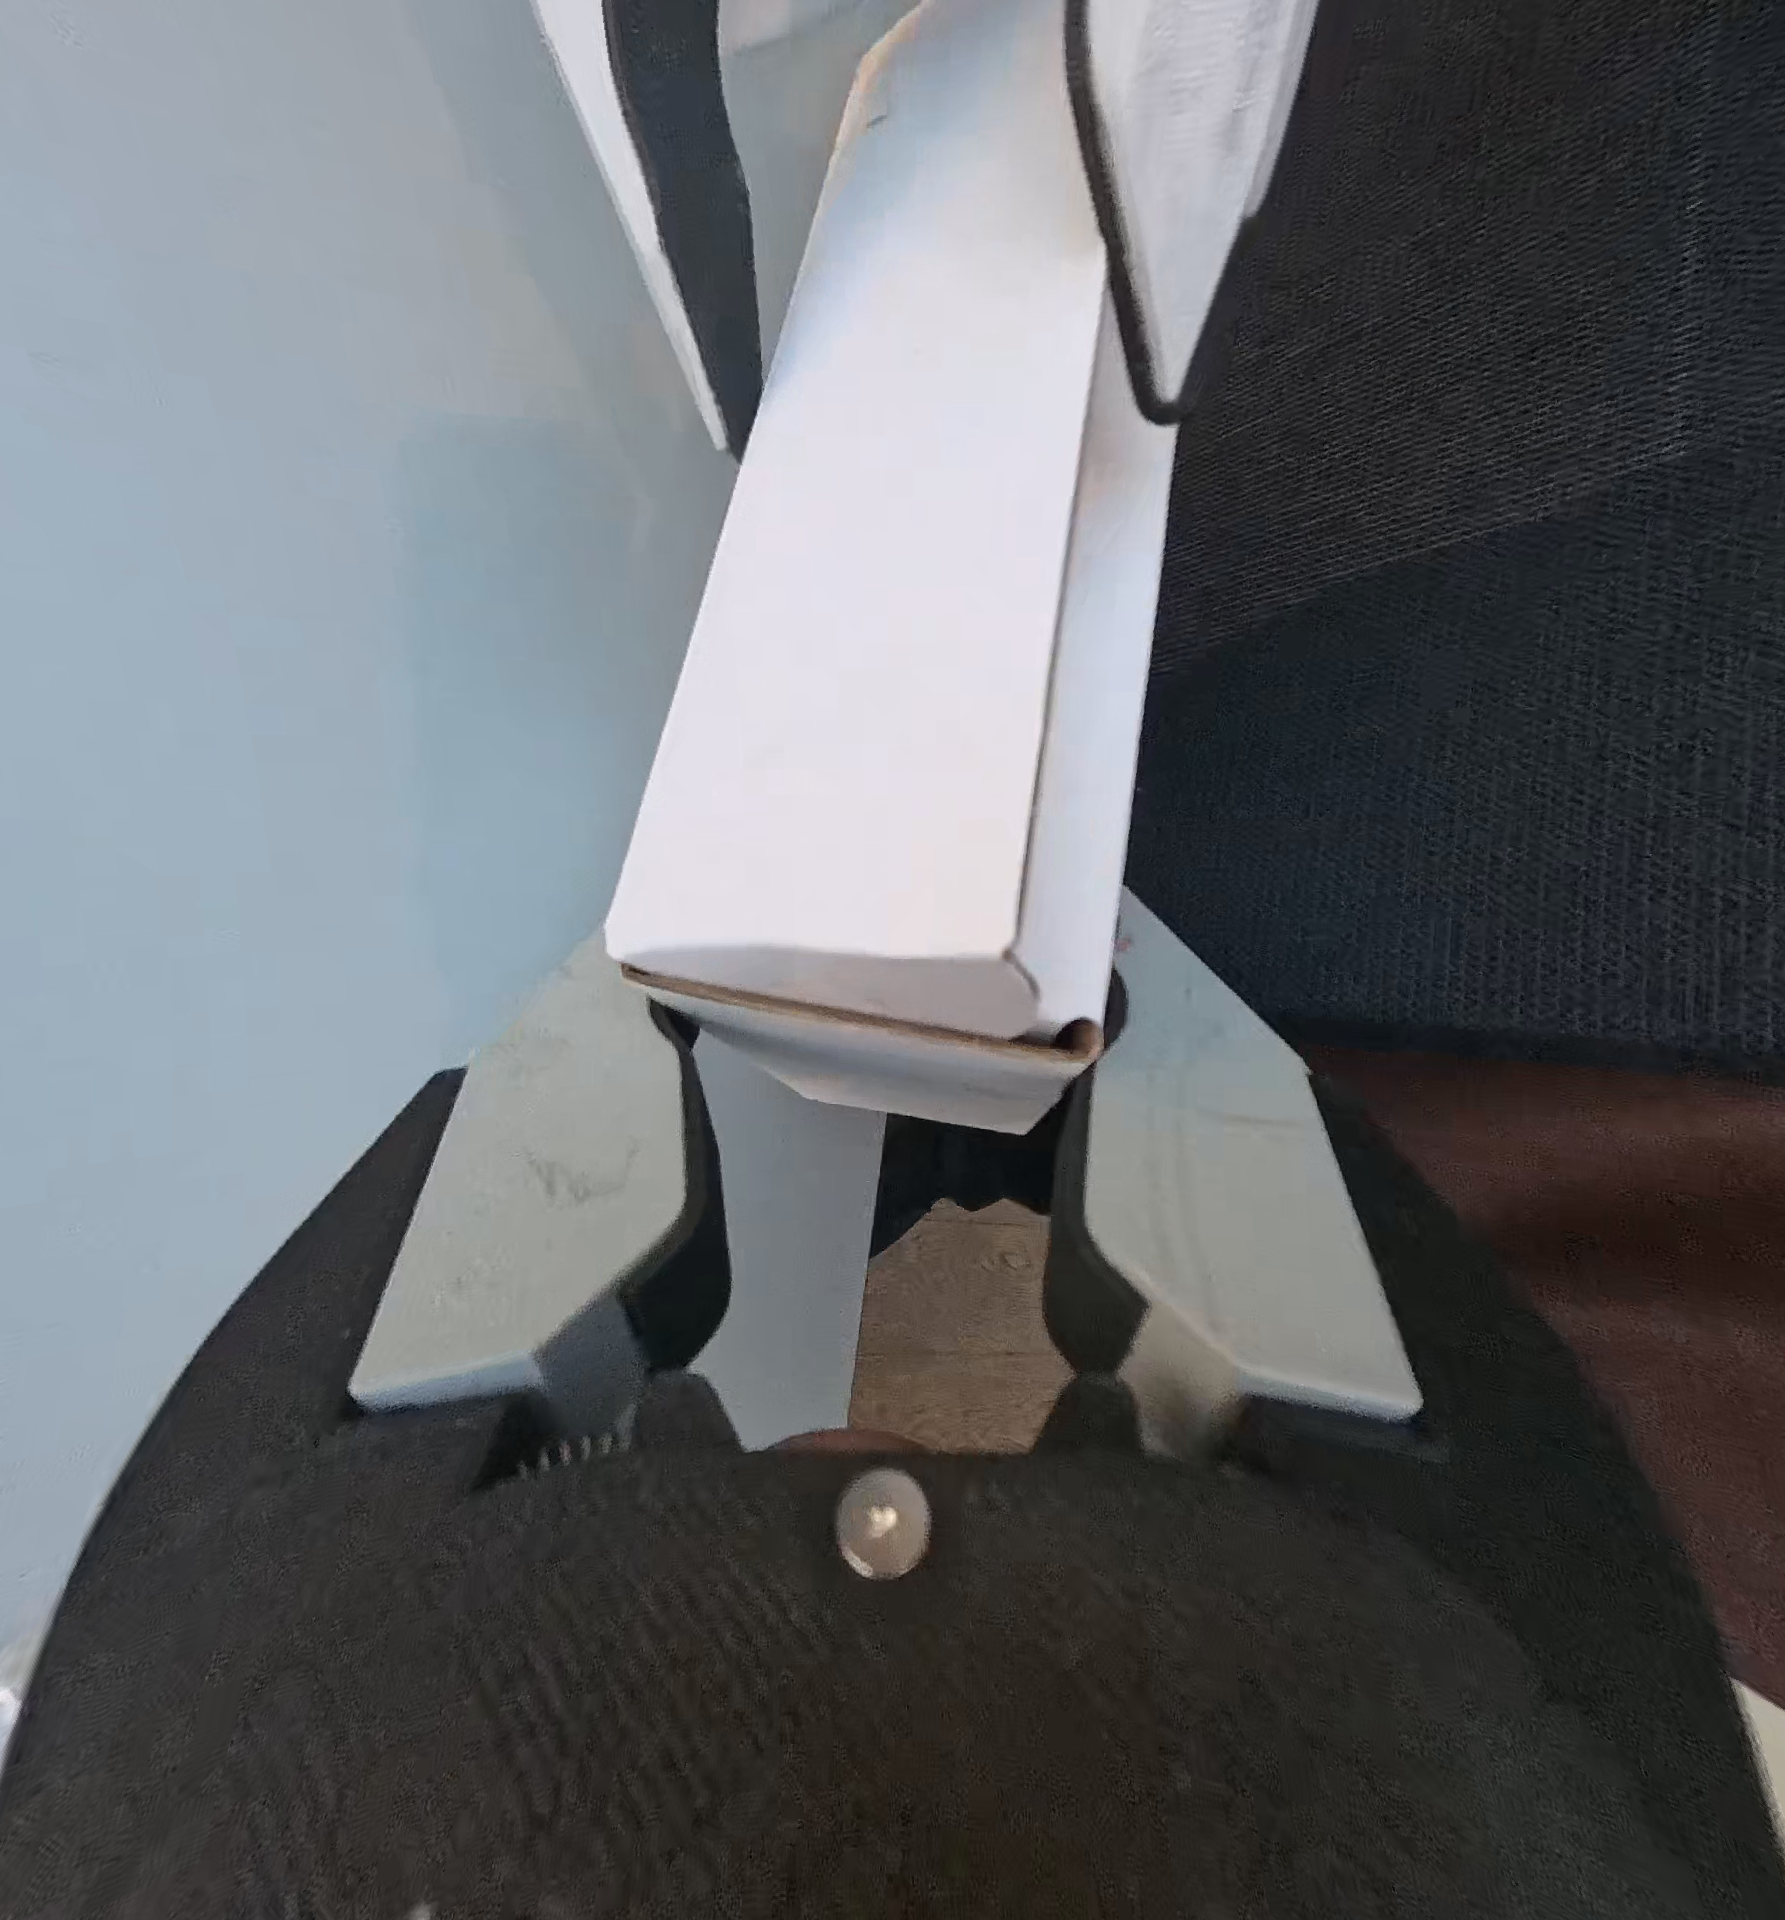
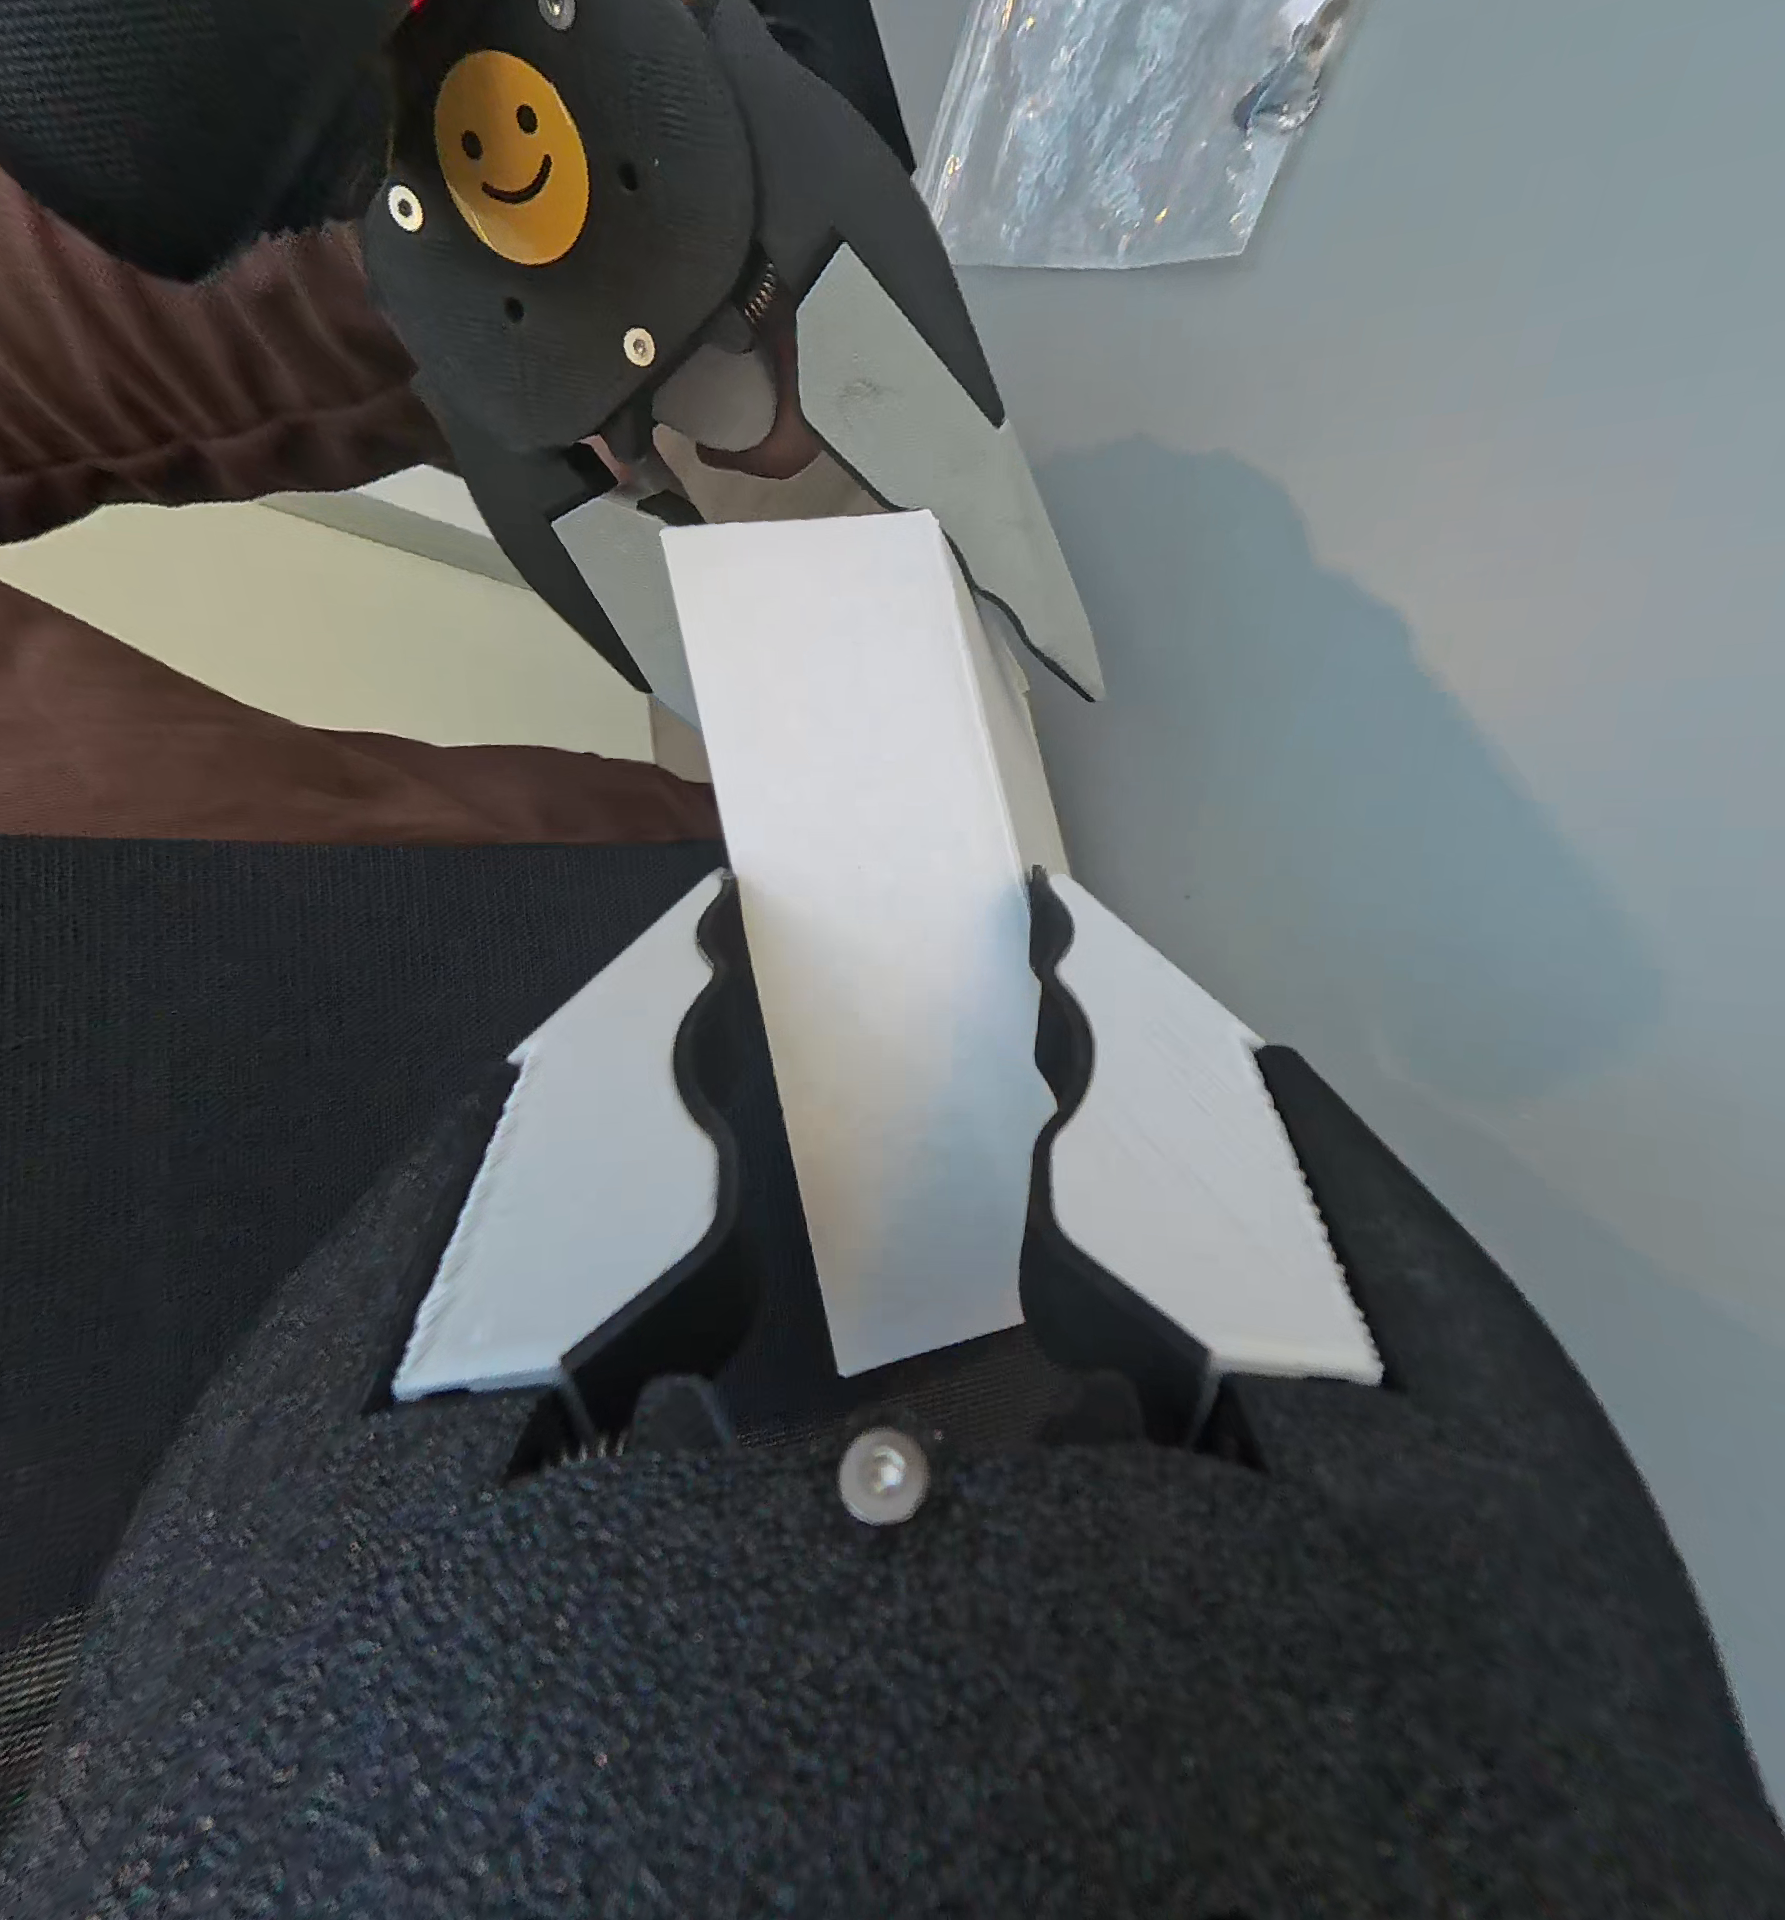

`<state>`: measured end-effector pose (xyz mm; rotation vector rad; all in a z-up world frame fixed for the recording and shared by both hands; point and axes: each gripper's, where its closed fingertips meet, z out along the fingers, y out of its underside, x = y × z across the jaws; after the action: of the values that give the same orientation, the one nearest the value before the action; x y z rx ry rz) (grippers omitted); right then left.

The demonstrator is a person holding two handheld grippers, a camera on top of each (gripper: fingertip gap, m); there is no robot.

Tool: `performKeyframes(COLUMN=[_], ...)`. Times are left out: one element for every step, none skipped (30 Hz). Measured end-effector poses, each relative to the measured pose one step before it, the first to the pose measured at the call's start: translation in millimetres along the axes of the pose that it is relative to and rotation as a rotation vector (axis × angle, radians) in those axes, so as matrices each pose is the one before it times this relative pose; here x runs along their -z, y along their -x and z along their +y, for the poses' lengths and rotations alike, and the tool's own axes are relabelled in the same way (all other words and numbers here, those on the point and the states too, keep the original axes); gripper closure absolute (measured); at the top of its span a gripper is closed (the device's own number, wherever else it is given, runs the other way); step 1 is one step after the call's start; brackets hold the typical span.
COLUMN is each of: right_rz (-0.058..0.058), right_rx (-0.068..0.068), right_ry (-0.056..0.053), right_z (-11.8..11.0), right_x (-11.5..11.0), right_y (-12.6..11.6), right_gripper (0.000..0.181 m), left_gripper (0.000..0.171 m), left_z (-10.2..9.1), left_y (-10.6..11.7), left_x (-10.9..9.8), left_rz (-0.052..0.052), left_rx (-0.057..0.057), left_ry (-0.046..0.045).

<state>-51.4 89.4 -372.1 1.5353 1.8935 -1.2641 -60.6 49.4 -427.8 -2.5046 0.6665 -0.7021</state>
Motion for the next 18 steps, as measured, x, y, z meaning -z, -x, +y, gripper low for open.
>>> performKeyframes(right_rz=[0.0292, 0.0423, 0.0577, 0.0680, 0.0696, 0.0609, 0.0486, 0.0691, 0.0558, -0.0301, -0.0480, -0.0386, -0.0209, -0.0127, -0.0029, 0.0168, 0.0248, 0.0251], right_rx=[0.0302, 0.0529, 0.0805, 0.0956, 0.0907, 0.0708, 0.0451, 0.0204, -0.0117, -0.0547, -0.0726, -0.0513, -0.0346, -0.0129, 0.0104, 0.0193, 0.0224, 0.0259], right_ry=[0.0056, 0.0244, 0.0404, 0.0435, 0.0404, 0.0344, 0.0212, -0.0054, -0.0254, -0.0246, -0.0195, -0.0103, -0.0127, -0.0050, 0.0041, 0.0164, 0.0332, 0.0239], right_z=[-0.65, 0.45, 0.57, -0.78, -1.86, -2.22, -2.53, -4.09, -4.33, -2.32, -0.26, 1.49, -0.05, 0.35, 1.51, 3.30, 5.84, 4.76], right_x=[-0.04, -0.67, -0.69, 0.03, 1.20, 2.04, 3.19, 6.73, 8.31, 4.90, 1.68, 0.37, 0.82, 0.19, -0.77, -1.68, -2.40, -2.21], right_y=[-0.76, 0.42, 1.43, 1.94, 1.15, -0.36, -2.43, -9.69, -12.99, -4.10, -1.06, -0.18, -0.40, 1.35, 2.75, 0.88, 0.02, 0.22], right_gripper=[0.128, 0.129, 0.131, 0.139, 0.150, 0.159, 0.166, 0.172, 0.181, 0.180, 0.180, 0.180, 0.180, 0.179, 0.179, 0.170, 0.159, 0.171], left_gripper=[0.098, 0.098, 0.098, 0.098, 0.098, 0.098, 0.098, 0.098, 0.098, 0.098, 0.098, 0.098, 0.098, 0.098, 0.098, 0.098, 0.098, 0.097], left_z=[0.36, 0.41, 0.89, 0.85, 0.40, 0.94, 0.44, 0.64, 0.25, -5.08, -2.60, -0.50, -0.23, 0.27, 0.62, -0.13, -0.05, 1.06], left_y=[0.11, 0.01, -0.57, -0.25, 0.25, 0.57, 1.21, 1.37, -0.34, 1.89, 1.67, 4.47, 0.51, 0.53, 0.00, 0.06, 1.86, 2.88], left_x=[0.06, -0.36, -0.63, -0.47, 0.13, 0.19, 0.57, 1.06, 0.90, 2.91, 2.70, 1.35, -0.58, -1.11, -0.54, -0.02, 0.66, 1.03], left_rz=[0.0037, 0.0022, 0.0010, 0.0031, 0.0068, 0.0019, -0.0073, -0.0163, -0.0202, -0.0504, -0.0292, -0.0383, -0.0191, -0.0228, -0.0069, 0.0034, -0.0103, -0.0214], left_rx=[0.0071, 0.0019, -0.0067, 0.0044, 0.0130, 0.0039, -0.0058, -0.0187, -0.0415, -0.0523, -0.0198, -0.0141, -0.0298, -0.0281, -0.0039, 0.0175, 0.0146, 0.0048], left_ry=[-0.00709, -0.00642, 0.00157, 0.00428, -0.00009, -0.00082, -0.00355, -0.00196, -0.00693, -0.02744, 0.00511, 0.01022, -0.00096, -0.00012, 0.00288, -0.00637, -0.00995, -0.00385])
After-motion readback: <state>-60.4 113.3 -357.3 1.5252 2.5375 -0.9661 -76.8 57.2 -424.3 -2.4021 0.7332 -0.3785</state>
